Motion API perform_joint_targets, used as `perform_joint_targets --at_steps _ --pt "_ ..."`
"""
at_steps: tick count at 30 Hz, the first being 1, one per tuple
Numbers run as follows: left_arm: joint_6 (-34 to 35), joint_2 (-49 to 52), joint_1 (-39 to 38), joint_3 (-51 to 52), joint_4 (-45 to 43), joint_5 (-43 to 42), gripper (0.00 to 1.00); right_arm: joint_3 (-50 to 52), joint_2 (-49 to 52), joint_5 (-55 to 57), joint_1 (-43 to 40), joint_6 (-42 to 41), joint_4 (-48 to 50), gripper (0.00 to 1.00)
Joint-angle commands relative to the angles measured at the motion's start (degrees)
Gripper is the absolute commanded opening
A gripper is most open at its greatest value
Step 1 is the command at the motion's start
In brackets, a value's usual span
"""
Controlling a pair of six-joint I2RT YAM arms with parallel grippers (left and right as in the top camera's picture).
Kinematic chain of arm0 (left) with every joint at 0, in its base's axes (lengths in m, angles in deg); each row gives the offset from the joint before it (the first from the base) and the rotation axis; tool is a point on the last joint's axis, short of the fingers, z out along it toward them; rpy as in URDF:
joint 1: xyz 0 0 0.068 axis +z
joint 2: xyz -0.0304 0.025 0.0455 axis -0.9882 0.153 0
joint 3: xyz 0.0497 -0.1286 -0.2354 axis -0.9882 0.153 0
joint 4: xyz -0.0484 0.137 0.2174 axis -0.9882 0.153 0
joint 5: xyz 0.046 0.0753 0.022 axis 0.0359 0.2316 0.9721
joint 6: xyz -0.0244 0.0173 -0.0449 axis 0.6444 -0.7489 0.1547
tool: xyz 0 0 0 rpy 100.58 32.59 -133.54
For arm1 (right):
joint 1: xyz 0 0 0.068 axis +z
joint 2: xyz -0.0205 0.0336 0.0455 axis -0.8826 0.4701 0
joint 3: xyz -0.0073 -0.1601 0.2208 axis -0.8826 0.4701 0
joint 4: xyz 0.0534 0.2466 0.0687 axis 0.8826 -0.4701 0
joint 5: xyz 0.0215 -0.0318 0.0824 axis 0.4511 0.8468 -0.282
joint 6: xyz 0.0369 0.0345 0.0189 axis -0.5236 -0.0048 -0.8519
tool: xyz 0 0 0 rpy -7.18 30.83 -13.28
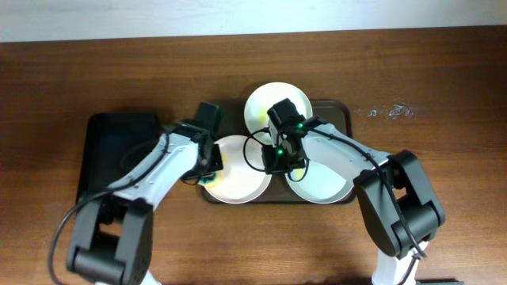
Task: Clean dirty plates on tray and stack at the side
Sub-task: 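Scrub the pink plate with the sponge in the left gripper, then lift the pink plate with the right gripper and place it right of tray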
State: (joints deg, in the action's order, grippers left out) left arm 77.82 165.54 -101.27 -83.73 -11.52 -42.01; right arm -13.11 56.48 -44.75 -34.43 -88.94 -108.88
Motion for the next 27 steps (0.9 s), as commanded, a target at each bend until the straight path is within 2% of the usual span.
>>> perform_joint_targets --at_steps 1,5,8,11,12,15,17,21,23,25,26,27 --pt "0.57 -14.56 4.46 -1.92 0.81 8.44 0.00 -0.20 -1.75 3.04 -0.13 0.83 -1.86 0.04" --pt "0.57 -29.51 9.64 -1.92 3.80 2.21 0.00 -9.09 -7.78 6.97 1.31 3.63 -11.58 0.04" --pt "0.52 -35.28 16.41 -1.92 11.78 2.25 0.00 -25.18 -8.94 25.90 8.15 4.68 -26.25 0.04" --pt "-0.22 -35.56 21.97 -1.90 16.46 4.09 0.00 -35.01 -8.94 45.68 15.56 4.70 -34.12 0.04" --pt "-1.22 -35.56 24.35 -1.90 17.68 3.76 0.00 -36.63 -8.94 53.75 18.58 4.70 -34.77 0.04" --pt "-1.22 -35.56 25.18 -1.90 17.77 3.58 0.00 -36.92 -8.87 72.02 23.98 6.78 -34.91 0.04" --pt "-1.22 -35.56 25.18 -1.90 17.81 3.58 0.00 -36.92 -8.87 86.99 27.50 13.53 -33.75 0.04" --pt "-1.22 -35.56 25.18 -1.90 17.86 3.61 0.00 -36.92 -8.87 102.92 31.98 26.91 -24.61 0.04" --pt "-1.22 -35.56 25.18 -1.90 17.86 3.61 0.00 -36.92 -8.87 106.18 33.79 31.85 -19.69 0.04" --pt "-1.22 -35.56 25.18 -1.90 17.84 3.61 0.00 -36.89 -8.87 105.63 34.23 28.92 -18.84 0.04" --pt "-1.22 -35.56 25.18 -1.90 17.84 3.63 0.00 -36.85 -8.87 101.37 33.79 19.89 -21.33 0.04" --pt "-1.27 -35.56 25.18 -1.90 17.86 3.65 0.00 -36.30 -8.81 85.77 31.10 6.82 -27.02 0.04"
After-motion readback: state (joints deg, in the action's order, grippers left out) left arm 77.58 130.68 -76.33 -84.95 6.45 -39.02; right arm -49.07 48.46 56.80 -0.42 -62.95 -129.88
